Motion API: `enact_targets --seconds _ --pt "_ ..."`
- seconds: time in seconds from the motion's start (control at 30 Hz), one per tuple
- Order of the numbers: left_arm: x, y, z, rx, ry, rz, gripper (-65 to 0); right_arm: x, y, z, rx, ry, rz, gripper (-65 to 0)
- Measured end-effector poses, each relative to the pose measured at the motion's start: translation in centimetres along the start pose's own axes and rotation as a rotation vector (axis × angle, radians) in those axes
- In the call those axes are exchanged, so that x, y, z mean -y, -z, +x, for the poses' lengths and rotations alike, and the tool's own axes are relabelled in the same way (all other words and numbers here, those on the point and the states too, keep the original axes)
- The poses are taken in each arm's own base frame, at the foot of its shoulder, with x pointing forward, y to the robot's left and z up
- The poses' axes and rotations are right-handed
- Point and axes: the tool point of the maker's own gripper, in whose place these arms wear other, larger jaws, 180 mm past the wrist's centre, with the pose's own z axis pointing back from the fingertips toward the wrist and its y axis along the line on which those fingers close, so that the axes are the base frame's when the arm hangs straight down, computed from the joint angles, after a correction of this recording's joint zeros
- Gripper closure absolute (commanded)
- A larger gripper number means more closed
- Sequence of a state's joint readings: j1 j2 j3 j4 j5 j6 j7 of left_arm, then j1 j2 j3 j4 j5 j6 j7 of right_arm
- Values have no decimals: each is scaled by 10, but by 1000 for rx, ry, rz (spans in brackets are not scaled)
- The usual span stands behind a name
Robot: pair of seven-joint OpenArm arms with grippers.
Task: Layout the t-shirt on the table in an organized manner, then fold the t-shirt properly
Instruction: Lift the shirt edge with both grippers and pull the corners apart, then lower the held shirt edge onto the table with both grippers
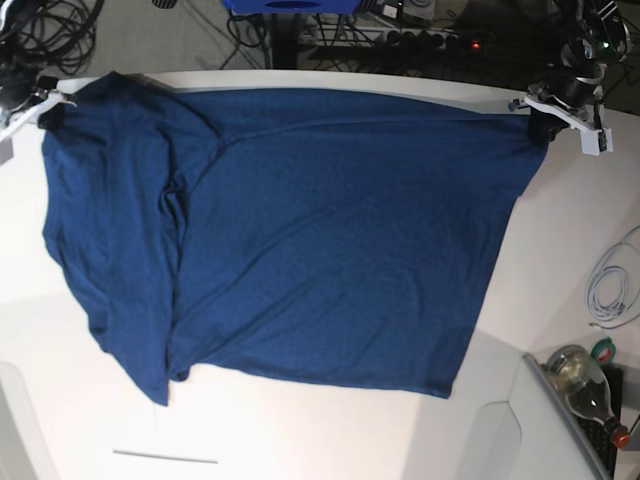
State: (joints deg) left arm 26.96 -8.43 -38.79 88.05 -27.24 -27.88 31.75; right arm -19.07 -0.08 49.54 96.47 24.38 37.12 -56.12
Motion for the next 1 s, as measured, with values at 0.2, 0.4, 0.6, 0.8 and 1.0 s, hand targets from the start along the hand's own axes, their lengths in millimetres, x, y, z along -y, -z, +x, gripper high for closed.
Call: enact_targets --seconds 0.2,0.4,0.6,0.8,1.0 --pt "-1 -14 12 -50 41 21 0 23 -16 10 -56 46 -89 -3" --pt "-7 -25 23 -51 74 50 0 27 -14 5 -91 138 -108 -5" --pt "-15 -27 3 -115 91 82 0 28 -5 -11 -155 203 -102 -5" --pt "-14 -28 -11 -149 102 109 0 26 -6 -17 -219 246 -107 -5" --pt "-8 -25 -2 -173 135 107 0 14 -2 3 -220 294 -76 -5"
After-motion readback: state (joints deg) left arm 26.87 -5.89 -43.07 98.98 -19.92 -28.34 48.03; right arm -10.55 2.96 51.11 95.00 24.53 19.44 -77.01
